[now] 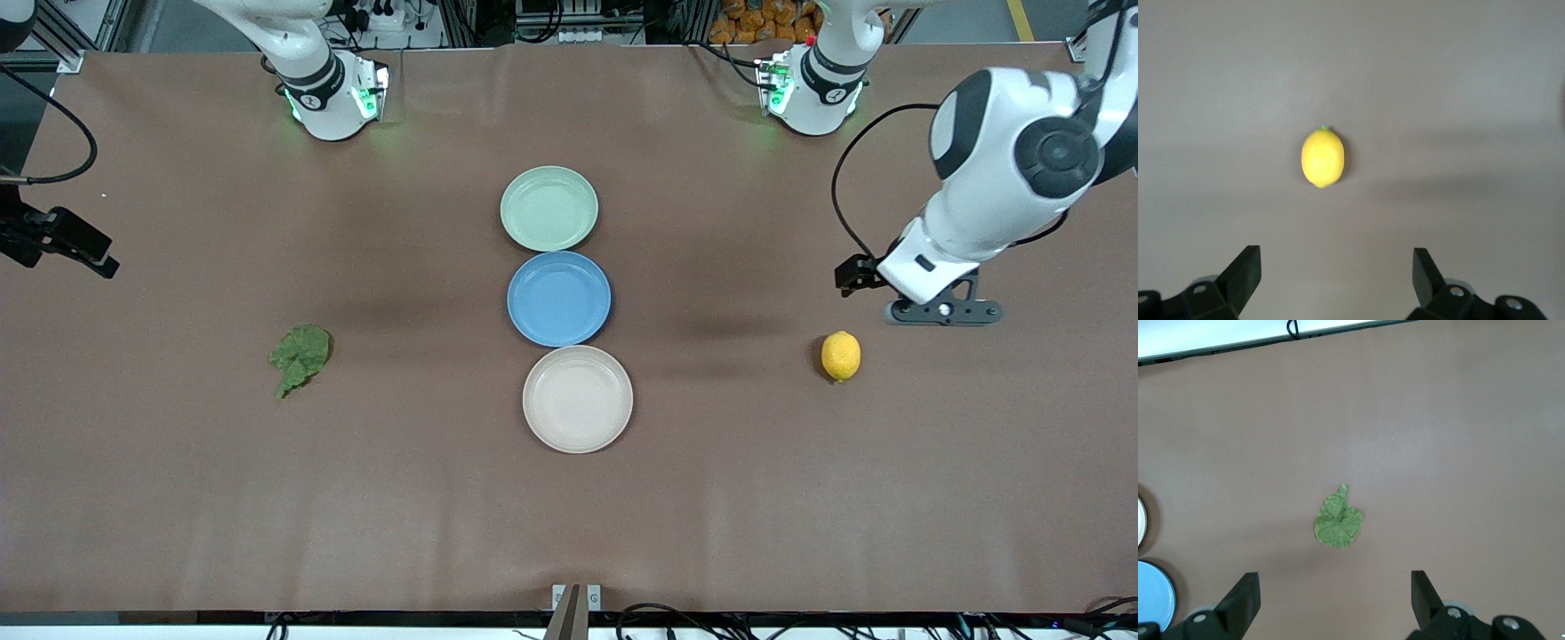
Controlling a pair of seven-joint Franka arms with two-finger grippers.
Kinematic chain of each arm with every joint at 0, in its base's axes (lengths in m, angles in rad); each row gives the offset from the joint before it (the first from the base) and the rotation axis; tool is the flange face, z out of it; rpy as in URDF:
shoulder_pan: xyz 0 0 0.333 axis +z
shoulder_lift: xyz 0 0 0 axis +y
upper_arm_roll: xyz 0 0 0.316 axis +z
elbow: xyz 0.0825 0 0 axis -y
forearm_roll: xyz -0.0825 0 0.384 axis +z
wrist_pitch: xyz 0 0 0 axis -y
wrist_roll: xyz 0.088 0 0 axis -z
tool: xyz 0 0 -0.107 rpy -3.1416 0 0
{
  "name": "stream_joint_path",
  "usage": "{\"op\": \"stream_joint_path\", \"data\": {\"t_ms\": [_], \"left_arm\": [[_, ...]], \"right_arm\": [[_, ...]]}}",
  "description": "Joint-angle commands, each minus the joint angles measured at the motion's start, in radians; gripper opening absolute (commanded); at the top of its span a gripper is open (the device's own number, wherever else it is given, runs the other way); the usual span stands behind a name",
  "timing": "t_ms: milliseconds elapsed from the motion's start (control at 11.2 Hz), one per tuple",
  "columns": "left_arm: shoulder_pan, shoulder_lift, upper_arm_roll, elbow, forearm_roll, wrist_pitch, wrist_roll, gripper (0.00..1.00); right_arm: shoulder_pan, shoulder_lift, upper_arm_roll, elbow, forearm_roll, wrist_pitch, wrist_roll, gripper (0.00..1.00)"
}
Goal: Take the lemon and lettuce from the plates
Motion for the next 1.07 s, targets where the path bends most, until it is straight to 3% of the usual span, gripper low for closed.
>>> {"op": "stream_joint_path", "data": {"t_ms": [0,179,269,985], "left_arm": [[0.008,-0.018,-0.004,0.196,-0.008,-0.099,-0.009,1.00],[0.007,0.003,-0.004,0.365,-0.019,-0.254,0.000,1.00],[0.008,0.011,-0.006,0.389,-0.022,-0.291,0.011,1.00],[0.007,0.002,-0.012,0.406,-0.036,-0.331,0.010,1.00]], "right_arm": [[0.000,0.005,-0.001,0.034,0.016,-0.028,-0.011,1.00],[0.000,0.008,-0.001,0.034,0.016,-0.028,-0.011,1.00],[0.000,0.009,-0.001,0.034,0.016,-0.028,-0.011,1.00],[0.000,0.002,0.003,0.024,0.016,-0.028,-0.009,1.00]]}}
